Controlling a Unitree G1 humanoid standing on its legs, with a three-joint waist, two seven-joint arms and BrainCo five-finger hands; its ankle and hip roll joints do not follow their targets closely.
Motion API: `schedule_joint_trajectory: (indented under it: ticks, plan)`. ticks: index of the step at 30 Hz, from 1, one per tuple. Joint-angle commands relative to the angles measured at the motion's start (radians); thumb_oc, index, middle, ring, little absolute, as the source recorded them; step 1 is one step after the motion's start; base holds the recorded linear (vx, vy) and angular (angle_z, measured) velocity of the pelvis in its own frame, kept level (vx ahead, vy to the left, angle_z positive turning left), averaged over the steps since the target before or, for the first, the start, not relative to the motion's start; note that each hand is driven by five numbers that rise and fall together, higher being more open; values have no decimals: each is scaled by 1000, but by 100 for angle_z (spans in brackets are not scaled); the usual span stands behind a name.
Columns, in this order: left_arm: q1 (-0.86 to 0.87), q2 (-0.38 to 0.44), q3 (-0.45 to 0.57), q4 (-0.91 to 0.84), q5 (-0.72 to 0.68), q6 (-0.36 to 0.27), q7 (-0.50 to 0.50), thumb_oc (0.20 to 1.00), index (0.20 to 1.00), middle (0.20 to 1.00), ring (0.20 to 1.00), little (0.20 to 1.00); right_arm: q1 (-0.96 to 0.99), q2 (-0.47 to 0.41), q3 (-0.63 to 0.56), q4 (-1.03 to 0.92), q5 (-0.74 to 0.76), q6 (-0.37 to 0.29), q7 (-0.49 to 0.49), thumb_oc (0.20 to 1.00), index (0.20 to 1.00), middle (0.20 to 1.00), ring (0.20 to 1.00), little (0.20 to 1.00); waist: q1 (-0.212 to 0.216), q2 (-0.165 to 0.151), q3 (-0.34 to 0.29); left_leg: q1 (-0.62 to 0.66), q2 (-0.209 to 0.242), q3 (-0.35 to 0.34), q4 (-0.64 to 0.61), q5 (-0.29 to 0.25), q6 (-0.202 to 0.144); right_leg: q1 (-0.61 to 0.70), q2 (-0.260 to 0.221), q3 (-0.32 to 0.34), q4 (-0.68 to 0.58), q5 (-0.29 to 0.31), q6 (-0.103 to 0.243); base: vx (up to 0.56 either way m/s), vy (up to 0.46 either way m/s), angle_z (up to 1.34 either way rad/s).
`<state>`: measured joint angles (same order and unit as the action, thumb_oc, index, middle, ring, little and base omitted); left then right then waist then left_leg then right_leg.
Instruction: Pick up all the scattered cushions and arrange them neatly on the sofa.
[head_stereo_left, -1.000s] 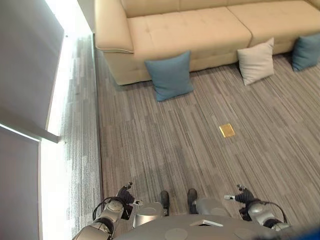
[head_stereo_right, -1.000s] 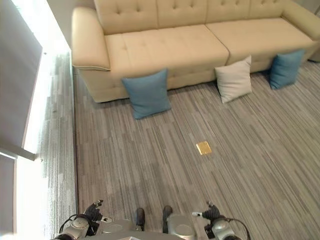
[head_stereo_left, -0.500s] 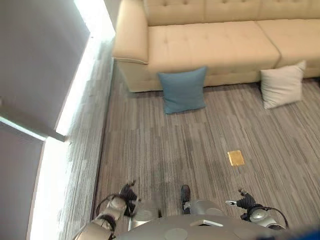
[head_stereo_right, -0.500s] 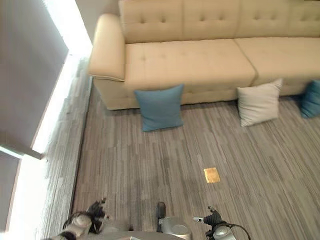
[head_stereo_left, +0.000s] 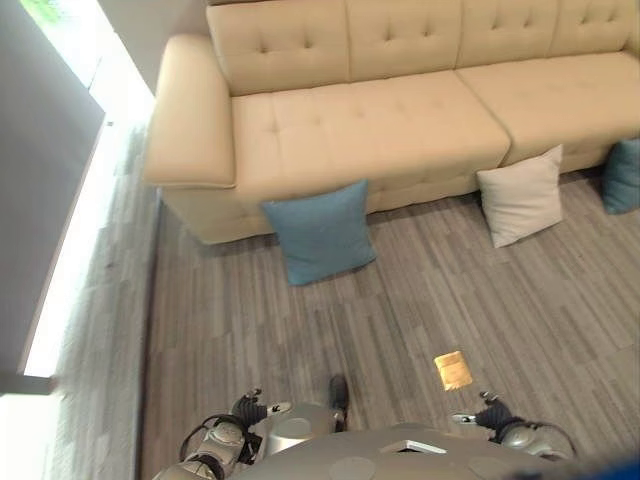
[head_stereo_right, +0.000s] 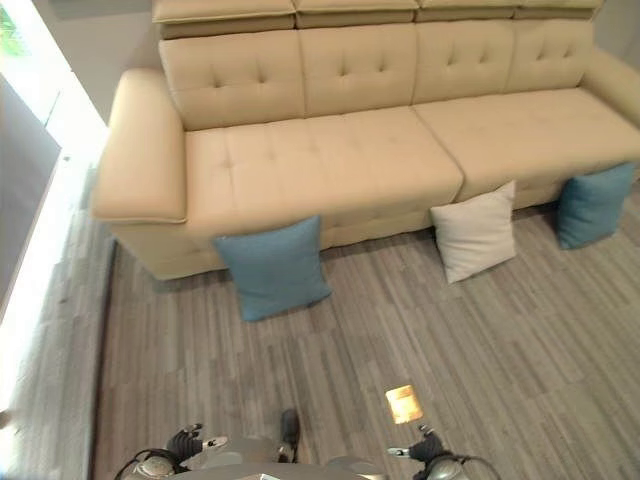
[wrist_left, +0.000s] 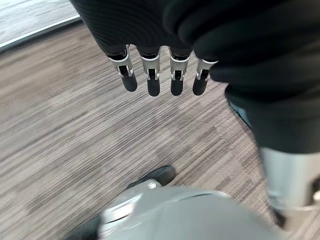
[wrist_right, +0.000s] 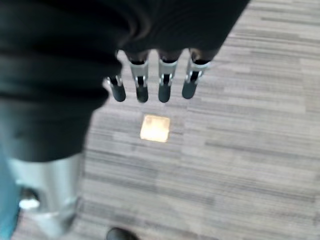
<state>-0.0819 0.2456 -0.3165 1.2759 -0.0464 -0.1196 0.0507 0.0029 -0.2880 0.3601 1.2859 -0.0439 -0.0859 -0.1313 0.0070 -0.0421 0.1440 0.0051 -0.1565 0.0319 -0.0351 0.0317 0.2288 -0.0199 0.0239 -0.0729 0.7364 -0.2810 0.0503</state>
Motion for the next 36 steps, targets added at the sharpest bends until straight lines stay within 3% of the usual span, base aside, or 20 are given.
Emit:
schedule_joint_trajectory:
  ticks: [1, 3, 5, 7, 9, 12, 15, 17, 19, 20, 21, 25, 36]
  plan:
    - [-4, -3, 30, -28, 8, -16, 17, 1000, 1000, 1000, 1000, 1000, -56, -25, -7, -45, -8, -10, -8, 1000, 1000, 1000, 1000, 1000, 17, 22, 46, 14, 73, -59, 105, -150, -108, -113, -69, 48, -262, 276, 10, 281, -5, 49]
    - [-8, -5, 29, -25, 9, -20, 17, 1000, 1000, 1000, 1000, 1000, -63, -29, -4, -45, -10, -7, -8, 1000, 1000, 1000, 1000, 1000, -4, 22, 52, 61, 63, -89, 85, -169, -110, -152, -46, 54, -360, 259, 6, 307, -72, 30]
    - [-11, -6, 30, -17, 15, -25, 18, 1000, 1000, 1000, 1000, 1000, -67, -32, -2, -47, -9, -3, -7, 1000, 1000, 1000, 1000, 1000, -28, 9, 55, 113, 50, -128, 56, -188, -120, -183, -30, 82, -549, 290, 20, 339, -131, 29]
    - [-9, -6, 32, -6, 22, -29, 15, 1000, 1000, 1000, 1000, 1000, -61, -35, -6, -41, -11, -2, -7, 1000, 1000, 1000, 1000, 1000, -35, 3, 52, 140, 47, -151, 56, -211, -127, -150, -24, 111, -622, 304, 27, 343, -195, 61]
    - [7, -18, 35, 10, 30, -27, 15, 1000, 1000, 1000, 1000, 1000, -48, -40, -9, -29, -14, -1, -7, 1000, 1000, 1000, 1000, 1000, -29, 3, 24, 143, 66, -150, 99, -234, -157, -89, -23, 107, -659, 304, -3, 382, -286, 102]
    - [1, -19, 24, 5, 33, -26, 11, 1000, 1000, 1000, 1000, 1000, -45, -45, -21, -32, 6, -10, -11, 1000, 1000, 1000, 1000, 1000, -35, -12, 29, 64, 80, -131, 263, -198, -206, -37, -22, 105, -693, 292, -30, 120, -169, 50]
    - [-10, -17, 11, -7, 32, -22, 11, 1000, 1000, 1000, 1000, 1000, -49, -49, -22, -34, 22, -10, -13, 1000, 1000, 1000, 1000, 1000, -34, -28, 46, -23, 98, -94, 413, -171, -216, 0, -26, 92, -706, 274, -57, 85, -136, 39]
    - [-15, -16, 5, -17, 27, -20, 11, 1000, 1000, 1000, 1000, 1000, -46, -52, -26, -35, 32, -7, -12, 1000, 1000, 1000, 1000, 1000, -35, -36, 50, -56, 110, -46, 406, -183, -208, 21, -36, 79, -711, 258, -61, 86, -51, 13]
    - [-19, -15, -2, -19, 32, -20, 13, 1000, 1000, 1000, 1000, 1000, -40, -56, -33, -36, 40, -8, -13, 1000, 1000, 1000, 1000, 1000, -39, -42, 47, -75, 125, 6, 324, -194, -204, 40, -47, 58, -723, 244, -57, 108, 9, 21]
    - [-29, -11, -14, -26, 41, -18, 13, 1000, 1000, 1000, 1000, 1000, -36, -58, -38, -33, 40, -5, -16, 1000, 1000, 1000, 1000, 1000, -43, -34, 45, -92, 146, 44, 235, -154, -211, 53, -39, 40, -722, 228, -58, 120, 36, 27]
    - [-31, -10, -12, -28, 38, -19, 14, 1000, 1000, 1000, 1000, 1000, -39, -59, -47, -31, 48, -6, -13, 1000, 1000, 1000, 1000, 1000, -45, -38, 48, -111, 150, 57, 256, -145, -216, 55, -44, 38, -716, 221, -59, 112, 61, 70]
    - [-16, -7, 2, -10, 45, -15, 15, 1000, 1000, 1000, 1000, 1000, -24, -45, -37, -22, 16, -4, -7, 1000, 1000, 1000, 1000, 1000, -40, -24, 14, -5, 134, 36, 127, -150, -206, 74, -43, 30, -709, 218, -40, 138, 105, 6]
    - [0, 6, 27, -10, 43, -21, 10, 1000, 1000, 1000, 1000, 1000, -17, -30, -22, -29, 1, -12, -2, 1000, 1000, 1000, 1000, 1000, -15, -29, -19, 95, 119, 39, 8, -151, -189, 125, -57, 34, -776, 245, -5, 55, 42, 4]
